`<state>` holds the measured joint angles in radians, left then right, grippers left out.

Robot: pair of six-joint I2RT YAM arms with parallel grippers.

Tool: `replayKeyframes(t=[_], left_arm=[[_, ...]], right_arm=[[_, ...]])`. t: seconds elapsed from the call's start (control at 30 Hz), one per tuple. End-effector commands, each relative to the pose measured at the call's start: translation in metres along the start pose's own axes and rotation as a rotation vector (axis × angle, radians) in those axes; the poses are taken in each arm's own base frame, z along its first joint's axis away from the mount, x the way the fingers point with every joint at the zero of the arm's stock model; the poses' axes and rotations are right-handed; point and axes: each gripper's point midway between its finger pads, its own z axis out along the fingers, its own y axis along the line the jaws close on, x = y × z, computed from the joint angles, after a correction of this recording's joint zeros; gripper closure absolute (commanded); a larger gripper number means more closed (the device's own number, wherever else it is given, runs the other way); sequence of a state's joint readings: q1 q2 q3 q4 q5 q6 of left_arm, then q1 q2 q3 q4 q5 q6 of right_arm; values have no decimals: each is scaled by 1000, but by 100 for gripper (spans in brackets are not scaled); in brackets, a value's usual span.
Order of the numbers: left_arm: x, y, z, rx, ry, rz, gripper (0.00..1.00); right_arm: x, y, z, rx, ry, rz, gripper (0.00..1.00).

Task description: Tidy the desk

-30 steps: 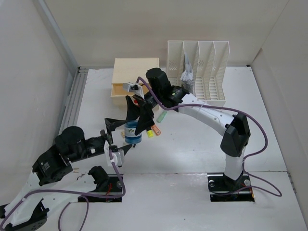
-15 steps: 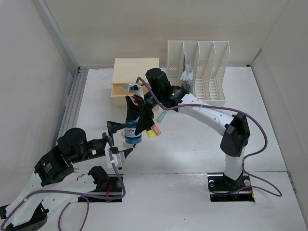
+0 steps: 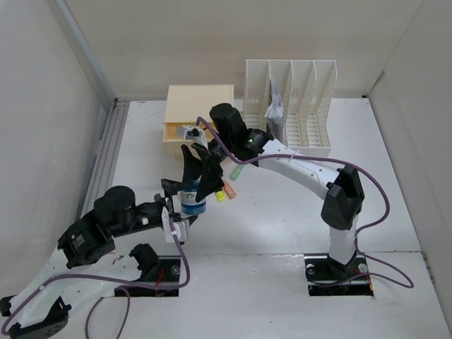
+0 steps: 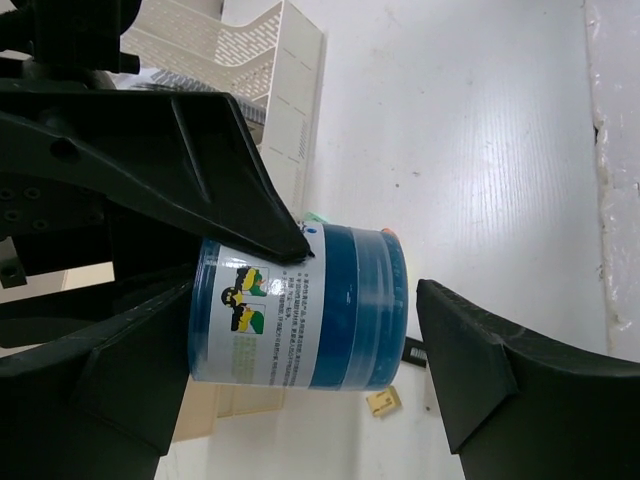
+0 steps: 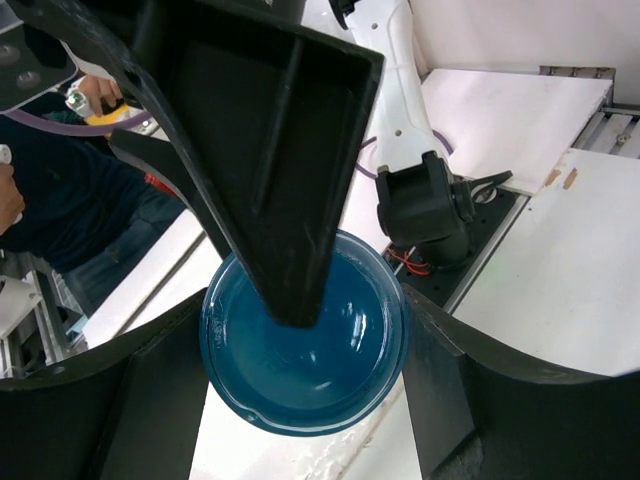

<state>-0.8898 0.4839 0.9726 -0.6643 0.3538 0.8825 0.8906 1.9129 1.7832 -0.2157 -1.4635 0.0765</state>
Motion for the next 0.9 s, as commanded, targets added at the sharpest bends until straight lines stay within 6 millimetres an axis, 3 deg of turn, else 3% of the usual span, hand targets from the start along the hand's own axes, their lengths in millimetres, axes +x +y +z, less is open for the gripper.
replayKeyframes(t=[0.0,0.17,0.3,0.37,0.47,0.57,0.67,0.73,0.8,0.87], left_arm=[[0,6,4,-24,0,-2,17],[11,8,7,-53,34,-4,20],[10,12,4,-82,36,1,34],[10,15,3,-96,38,4,52],[11,17,2,-117,38,-10,90],[10,17,0,-124,31,-17,100],[5,21,-2,-137,19,-12,100],[4,20,-1,-130,11,-21,100],[1,22,-3,-137,5,-19,100],[1,21,-3,-137,4,-29,100]], right_arm=[[-14,38,1,-169,17,-106,100],[-16,41,0,-169,17,-115,100],[-16,41,0,-169,17,-115,100],[-16,41,0,-169,17,-115,100],[-16,41,0,-169,17,-115,100],[-16,41,0,-169,17,-115,100],[-14,38,1,-169,17,-106,99],[-16,39,1,-169,18,-106,83],[-16,39,1,-169,18,-106,58],[-14,36,1,-169,18,-97,42]])
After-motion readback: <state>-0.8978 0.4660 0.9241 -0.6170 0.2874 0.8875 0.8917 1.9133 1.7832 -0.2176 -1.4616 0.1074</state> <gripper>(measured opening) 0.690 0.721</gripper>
